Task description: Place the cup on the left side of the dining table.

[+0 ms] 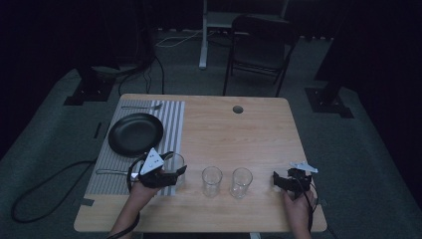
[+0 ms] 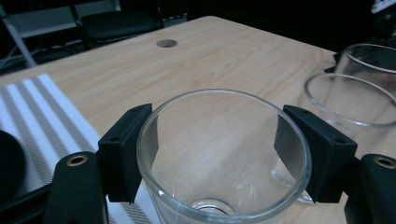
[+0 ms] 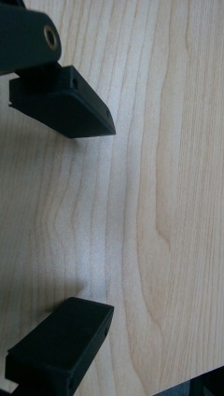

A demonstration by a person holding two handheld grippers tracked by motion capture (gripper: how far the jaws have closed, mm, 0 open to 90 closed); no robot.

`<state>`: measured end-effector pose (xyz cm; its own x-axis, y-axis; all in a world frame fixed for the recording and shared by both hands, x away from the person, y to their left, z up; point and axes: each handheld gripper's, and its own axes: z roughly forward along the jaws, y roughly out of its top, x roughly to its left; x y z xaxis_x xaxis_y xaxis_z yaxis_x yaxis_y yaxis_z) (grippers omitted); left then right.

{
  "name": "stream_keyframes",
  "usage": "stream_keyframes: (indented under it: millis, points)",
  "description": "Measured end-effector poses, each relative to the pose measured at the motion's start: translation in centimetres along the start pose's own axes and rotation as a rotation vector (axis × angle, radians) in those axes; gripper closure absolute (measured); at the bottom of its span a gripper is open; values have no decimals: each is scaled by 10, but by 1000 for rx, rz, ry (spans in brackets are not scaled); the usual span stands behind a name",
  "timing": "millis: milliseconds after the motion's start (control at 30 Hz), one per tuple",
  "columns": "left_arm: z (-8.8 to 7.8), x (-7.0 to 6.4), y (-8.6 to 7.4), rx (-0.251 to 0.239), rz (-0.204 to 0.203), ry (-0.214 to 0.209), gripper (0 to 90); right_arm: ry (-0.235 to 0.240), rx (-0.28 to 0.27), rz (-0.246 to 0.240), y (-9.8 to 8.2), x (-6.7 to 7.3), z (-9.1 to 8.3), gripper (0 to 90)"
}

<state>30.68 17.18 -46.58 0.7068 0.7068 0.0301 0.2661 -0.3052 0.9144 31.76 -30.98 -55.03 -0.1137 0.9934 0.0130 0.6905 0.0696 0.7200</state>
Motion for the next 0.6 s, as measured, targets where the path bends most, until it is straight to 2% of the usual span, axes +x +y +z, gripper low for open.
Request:
stream_keyframes:
  millis: [167, 300, 400, 533, 600]
  points:
    - [-4, 11, 7, -2, -4, 33, 286, 0, 0, -2, 0, 0, 0, 120]
    - [-9, 25, 14, 4, -14, 80, 286, 0, -1, -2, 0, 0, 0, 120]
    - [-11, 33, 16, 2, -32, 96, 286, 0, -1, -2, 0, 0, 0, 120]
    - [-11, 42, 15, 15, -37, 118, 286, 0, -1, -2, 0, 0, 0, 120]
    - [-11, 42, 15, 15, -37, 118, 286, 0, -1, -1, 0, 0, 0, 120]
